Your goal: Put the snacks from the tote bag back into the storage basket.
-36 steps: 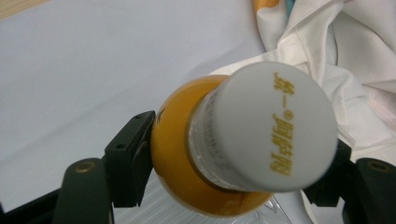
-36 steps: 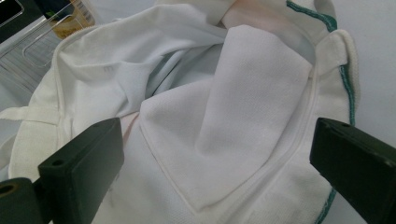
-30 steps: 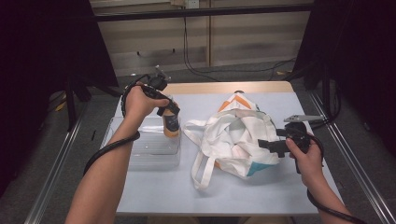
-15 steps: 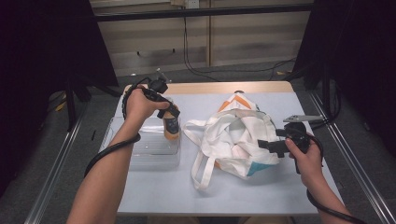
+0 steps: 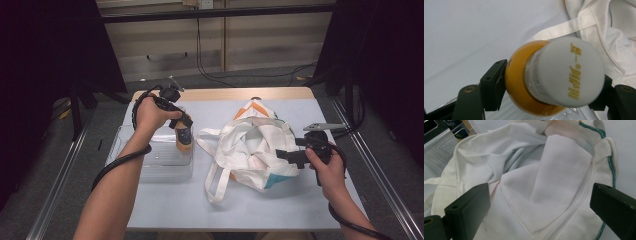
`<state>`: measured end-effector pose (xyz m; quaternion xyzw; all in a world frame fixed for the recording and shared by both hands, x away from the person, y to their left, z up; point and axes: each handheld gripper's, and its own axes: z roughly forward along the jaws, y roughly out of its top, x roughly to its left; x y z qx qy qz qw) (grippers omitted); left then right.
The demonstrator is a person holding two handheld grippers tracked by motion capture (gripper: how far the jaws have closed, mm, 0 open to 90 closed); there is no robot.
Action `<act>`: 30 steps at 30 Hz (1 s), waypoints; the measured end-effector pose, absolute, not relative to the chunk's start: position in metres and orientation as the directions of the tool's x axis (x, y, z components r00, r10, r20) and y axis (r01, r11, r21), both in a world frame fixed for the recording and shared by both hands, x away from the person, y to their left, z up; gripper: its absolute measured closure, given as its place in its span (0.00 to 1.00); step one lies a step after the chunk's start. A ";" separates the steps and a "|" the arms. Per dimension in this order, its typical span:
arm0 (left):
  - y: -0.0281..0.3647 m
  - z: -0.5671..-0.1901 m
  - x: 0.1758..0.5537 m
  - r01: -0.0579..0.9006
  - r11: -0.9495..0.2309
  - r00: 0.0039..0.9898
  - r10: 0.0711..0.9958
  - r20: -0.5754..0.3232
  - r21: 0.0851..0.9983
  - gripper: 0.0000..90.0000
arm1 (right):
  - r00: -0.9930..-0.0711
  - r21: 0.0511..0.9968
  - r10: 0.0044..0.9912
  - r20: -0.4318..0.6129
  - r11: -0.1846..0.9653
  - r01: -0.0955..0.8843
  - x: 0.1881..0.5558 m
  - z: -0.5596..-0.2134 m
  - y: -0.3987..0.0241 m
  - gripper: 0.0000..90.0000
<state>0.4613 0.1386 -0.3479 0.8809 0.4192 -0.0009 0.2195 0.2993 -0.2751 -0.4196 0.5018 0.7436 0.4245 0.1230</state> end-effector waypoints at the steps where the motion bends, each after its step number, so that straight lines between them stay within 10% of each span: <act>1: 0.139 -0.348 0.461 0.738 -0.555 0.650 0.738 -0.182 0.384 0.33 | -0.467 0.755 0.850 0.244 0.135 0.642 0.299 -0.420 -0.275 0.03; 30: 0.148 -0.356 0.453 0.738 -0.548 0.651 0.731 -0.202 0.395 0.33 | -0.478 0.756 0.846 0.234 0.151 0.637 0.301 -0.420 -0.271 0.03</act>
